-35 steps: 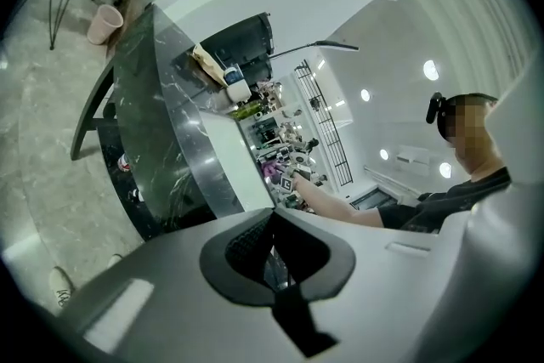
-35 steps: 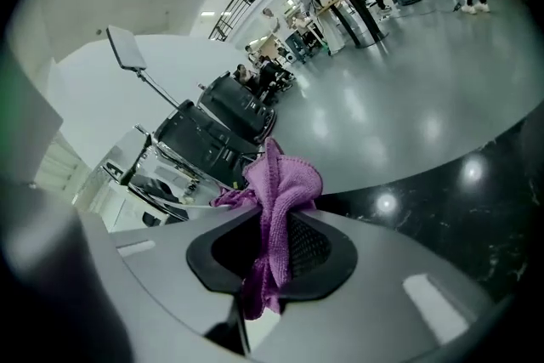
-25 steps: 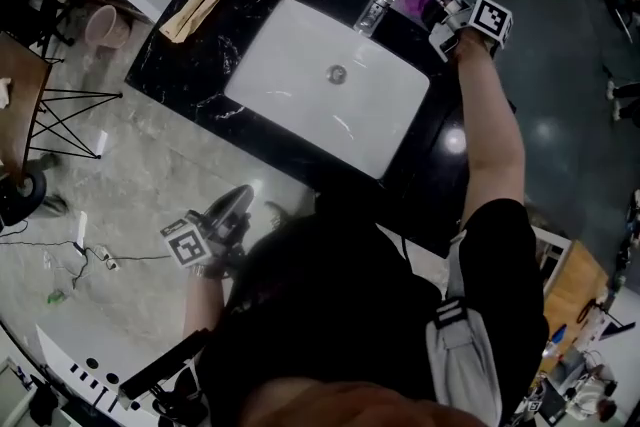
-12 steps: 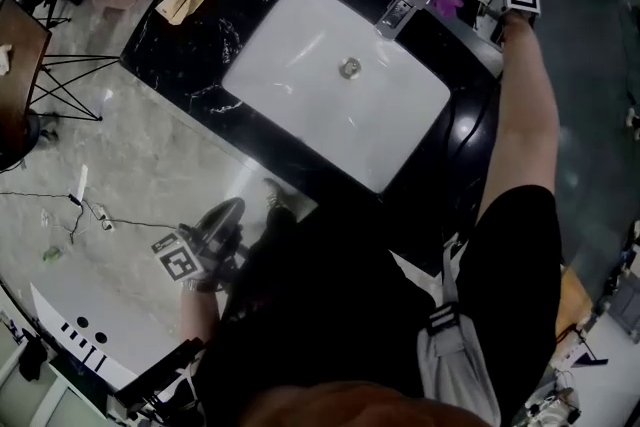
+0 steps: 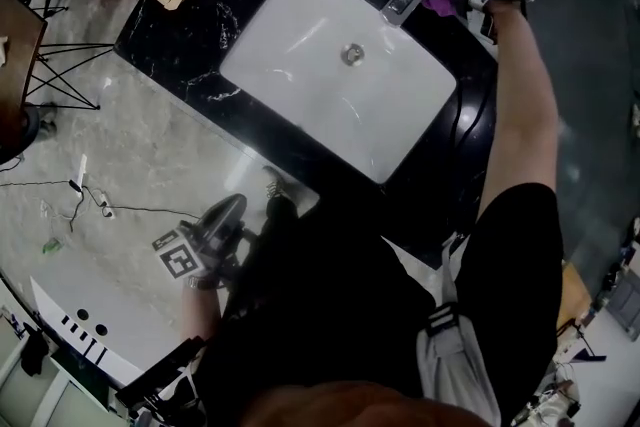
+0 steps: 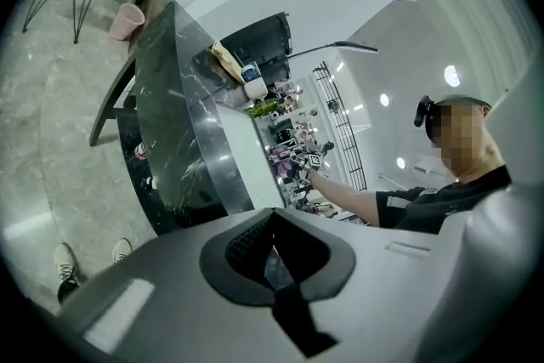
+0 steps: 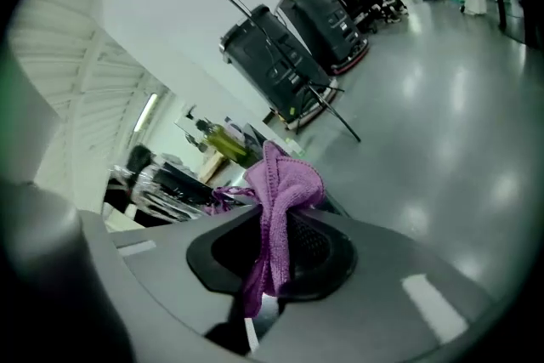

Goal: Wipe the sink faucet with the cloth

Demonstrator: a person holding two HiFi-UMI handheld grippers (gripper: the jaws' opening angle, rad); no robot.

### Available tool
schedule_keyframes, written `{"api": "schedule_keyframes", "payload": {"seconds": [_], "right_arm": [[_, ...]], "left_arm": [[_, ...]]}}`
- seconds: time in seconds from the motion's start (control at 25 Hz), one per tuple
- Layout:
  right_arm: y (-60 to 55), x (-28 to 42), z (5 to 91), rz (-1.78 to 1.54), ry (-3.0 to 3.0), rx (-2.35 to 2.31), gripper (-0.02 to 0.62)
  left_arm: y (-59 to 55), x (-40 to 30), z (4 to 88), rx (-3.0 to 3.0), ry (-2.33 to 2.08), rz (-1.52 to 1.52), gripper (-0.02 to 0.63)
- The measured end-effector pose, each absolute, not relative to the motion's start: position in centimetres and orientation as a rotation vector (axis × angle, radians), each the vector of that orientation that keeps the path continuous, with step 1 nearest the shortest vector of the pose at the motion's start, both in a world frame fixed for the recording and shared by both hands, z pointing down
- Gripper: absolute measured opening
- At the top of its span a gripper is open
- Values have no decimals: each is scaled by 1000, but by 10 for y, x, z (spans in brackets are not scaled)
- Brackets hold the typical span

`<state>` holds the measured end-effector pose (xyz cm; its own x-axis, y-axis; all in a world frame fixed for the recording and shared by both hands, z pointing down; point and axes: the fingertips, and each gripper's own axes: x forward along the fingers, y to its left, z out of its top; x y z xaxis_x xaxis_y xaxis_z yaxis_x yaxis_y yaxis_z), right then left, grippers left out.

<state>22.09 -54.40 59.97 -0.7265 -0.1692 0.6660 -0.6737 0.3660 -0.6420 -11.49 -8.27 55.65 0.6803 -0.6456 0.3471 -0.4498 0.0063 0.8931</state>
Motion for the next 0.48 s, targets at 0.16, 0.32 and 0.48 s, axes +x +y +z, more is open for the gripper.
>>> {"api": "schedule_keyframes", "payload": {"seconds": [0.16, 0.32, 0.48], "right_arm": [[-544, 224, 528, 1276, -2419, 837, 67], [-530, 222, 449, 1077, -2593, 865, 67], [-500, 197, 446, 911, -2434, 898, 67]], "left_arm": [[-82, -120, 550, 1674, -880, -213, 0], [-84, -127, 539, 1729, -835, -262, 0], [-77, -138, 521, 1781, -804, -303, 0]]}}
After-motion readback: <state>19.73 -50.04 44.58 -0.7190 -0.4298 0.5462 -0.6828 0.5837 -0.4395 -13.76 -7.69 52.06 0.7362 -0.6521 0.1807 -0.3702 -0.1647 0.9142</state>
